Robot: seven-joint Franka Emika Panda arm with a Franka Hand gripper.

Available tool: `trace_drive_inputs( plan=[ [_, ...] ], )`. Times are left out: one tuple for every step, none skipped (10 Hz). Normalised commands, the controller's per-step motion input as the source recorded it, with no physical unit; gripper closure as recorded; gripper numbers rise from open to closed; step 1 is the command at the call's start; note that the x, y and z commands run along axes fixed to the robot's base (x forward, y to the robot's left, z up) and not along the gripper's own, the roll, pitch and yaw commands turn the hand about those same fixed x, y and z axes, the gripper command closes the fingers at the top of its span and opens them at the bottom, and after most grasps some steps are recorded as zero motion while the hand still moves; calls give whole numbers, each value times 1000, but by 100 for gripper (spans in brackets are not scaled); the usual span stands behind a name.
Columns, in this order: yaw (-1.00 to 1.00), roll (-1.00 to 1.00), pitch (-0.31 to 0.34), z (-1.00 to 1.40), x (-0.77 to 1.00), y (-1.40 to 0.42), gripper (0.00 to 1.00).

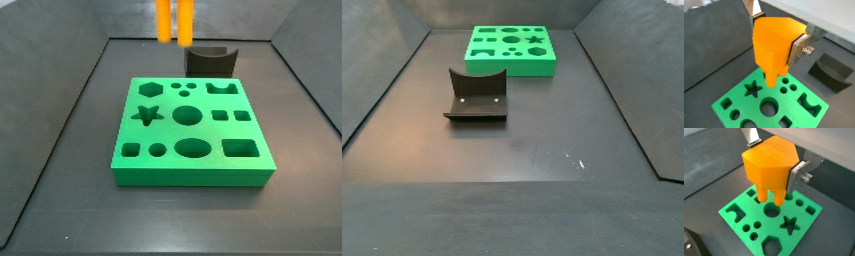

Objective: Insert the 3 prong object.

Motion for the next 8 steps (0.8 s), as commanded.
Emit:
trace_drive_inputs(
  plan=[
    [-680, 0, 0, -969, 149, 246, 100],
    [-674, 0, 0, -957, 83, 271, 100],
    [-686, -1, 0, -957, 57, 274, 100],
    [-746, -61, -49, -914, 0, 240, 100],
    [-686, -79, -50, -863, 0, 266, 100],
    [-526, -54, -50, -683, 0, 429, 100],
    [-351, -96, -26, -363, 0, 551, 100],
    [-80, -60, 0, -151, 0, 160, 100]
  ],
)
